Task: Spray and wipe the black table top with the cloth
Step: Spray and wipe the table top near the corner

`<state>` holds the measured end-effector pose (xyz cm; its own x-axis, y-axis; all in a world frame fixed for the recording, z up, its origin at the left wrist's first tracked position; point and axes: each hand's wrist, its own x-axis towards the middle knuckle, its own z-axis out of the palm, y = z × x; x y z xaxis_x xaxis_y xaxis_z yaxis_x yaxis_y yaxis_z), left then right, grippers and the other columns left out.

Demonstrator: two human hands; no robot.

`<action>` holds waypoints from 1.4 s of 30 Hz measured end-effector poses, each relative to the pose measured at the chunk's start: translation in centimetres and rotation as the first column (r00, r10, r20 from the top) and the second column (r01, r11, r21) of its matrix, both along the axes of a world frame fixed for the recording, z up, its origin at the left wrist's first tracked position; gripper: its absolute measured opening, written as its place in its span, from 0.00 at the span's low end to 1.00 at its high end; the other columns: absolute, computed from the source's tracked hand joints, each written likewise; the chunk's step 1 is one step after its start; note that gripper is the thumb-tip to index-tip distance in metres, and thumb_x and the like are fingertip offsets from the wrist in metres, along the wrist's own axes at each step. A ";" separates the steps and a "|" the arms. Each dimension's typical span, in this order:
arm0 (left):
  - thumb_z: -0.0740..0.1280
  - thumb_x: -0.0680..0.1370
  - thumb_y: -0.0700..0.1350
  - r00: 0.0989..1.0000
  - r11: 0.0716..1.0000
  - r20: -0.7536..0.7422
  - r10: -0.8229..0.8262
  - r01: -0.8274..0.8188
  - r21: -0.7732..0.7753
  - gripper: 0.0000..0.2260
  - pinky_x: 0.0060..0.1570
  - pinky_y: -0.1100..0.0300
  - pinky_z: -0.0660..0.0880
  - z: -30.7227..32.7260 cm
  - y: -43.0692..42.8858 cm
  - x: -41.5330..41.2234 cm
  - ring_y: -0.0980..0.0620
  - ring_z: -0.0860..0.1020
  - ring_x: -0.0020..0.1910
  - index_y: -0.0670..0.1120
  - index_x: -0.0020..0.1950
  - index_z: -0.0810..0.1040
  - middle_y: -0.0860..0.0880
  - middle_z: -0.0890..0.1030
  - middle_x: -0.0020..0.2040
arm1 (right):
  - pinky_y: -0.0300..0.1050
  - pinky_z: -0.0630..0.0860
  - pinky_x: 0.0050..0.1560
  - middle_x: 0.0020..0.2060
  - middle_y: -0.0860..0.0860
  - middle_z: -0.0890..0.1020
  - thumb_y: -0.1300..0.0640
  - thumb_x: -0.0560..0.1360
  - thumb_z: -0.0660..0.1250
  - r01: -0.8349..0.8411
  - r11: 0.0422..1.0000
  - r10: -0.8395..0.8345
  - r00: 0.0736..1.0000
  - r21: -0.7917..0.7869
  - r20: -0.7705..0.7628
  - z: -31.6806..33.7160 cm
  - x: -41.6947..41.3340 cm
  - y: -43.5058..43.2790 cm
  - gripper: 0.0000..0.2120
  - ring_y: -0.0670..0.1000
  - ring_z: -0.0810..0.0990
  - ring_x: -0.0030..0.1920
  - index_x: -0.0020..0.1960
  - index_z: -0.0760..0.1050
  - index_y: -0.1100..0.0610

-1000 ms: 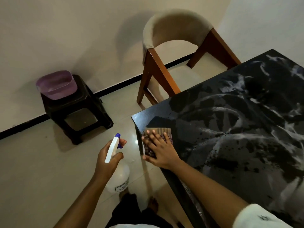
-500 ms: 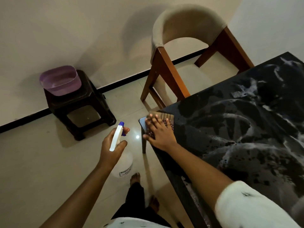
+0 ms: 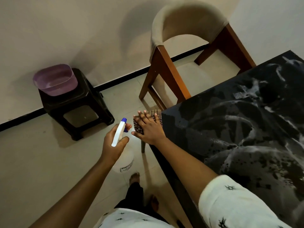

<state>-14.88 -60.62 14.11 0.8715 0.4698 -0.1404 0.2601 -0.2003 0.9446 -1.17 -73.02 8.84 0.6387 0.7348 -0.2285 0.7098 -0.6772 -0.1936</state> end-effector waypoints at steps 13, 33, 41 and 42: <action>0.67 0.69 0.41 0.997 0.994 0.018 -0.069 0.071 -0.083 0.16 0.45 0.66 0.77 -1.0 -0.6 0.6 0.53 0.79 0.54 0.56 0.54 0.77 0.57 0.81 0.51 | 0.62 0.31 0.71 0.77 0.47 0.41 0.29 0.74 0.36 0.307 0.946 -0.296 0.949 0.108 -0.110 1.1 -0.3 -6.7 0.35 0.49 0.35 0.75 0.78 0.41 0.43; 0.68 0.69 0.43 0.990 0.989 -0.029 -0.135 0.133 -0.069 0.20 0.45 0.68 0.79 -1.2 -0.4 1.7 0.49 0.80 0.52 0.46 0.61 0.76 0.50 0.81 0.54 | 0.57 0.37 0.72 0.78 0.50 0.50 0.33 0.78 0.48 0.502 0.856 -0.499 0.865 0.126 -0.057 0.2 2.0 -7.0 0.36 0.52 0.47 0.78 0.79 0.44 0.49; 0.70 0.68 0.47 0.986 0.993 -0.118 -0.115 0.110 -0.052 0.25 0.52 0.53 0.80 -2.4 0.0 1.4 0.46 0.80 0.54 0.44 0.65 0.73 0.47 0.80 0.57 | 0.54 0.41 0.74 0.77 0.54 0.56 0.41 0.81 0.48 0.637 0.739 -0.629 0.769 0.218 -0.116 0.6 5.3 -7.0 0.30 0.53 0.53 0.77 0.78 0.51 0.54; 0.70 0.70 0.45 0.984 0.991 -0.124 -0.128 0.122 -0.052 0.24 0.52 0.54 0.80 -2.6 -0.1 1.4 0.46 0.80 0.54 0.44 0.65 0.73 0.47 0.80 0.57 | 0.53 0.41 0.74 0.77 0.53 0.56 0.43 0.81 0.49 0.617 0.754 -0.602 0.786 0.226 -0.138 0.8 3.1 -7.3 0.29 0.52 0.53 0.77 0.78 0.51 0.54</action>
<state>-13.46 -60.74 11.55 0.8968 0.3493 -0.2716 0.3538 -0.1973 0.9143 1.88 -80.34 9.65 0.9629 0.2293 -0.1425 0.1464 -0.8869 -0.4381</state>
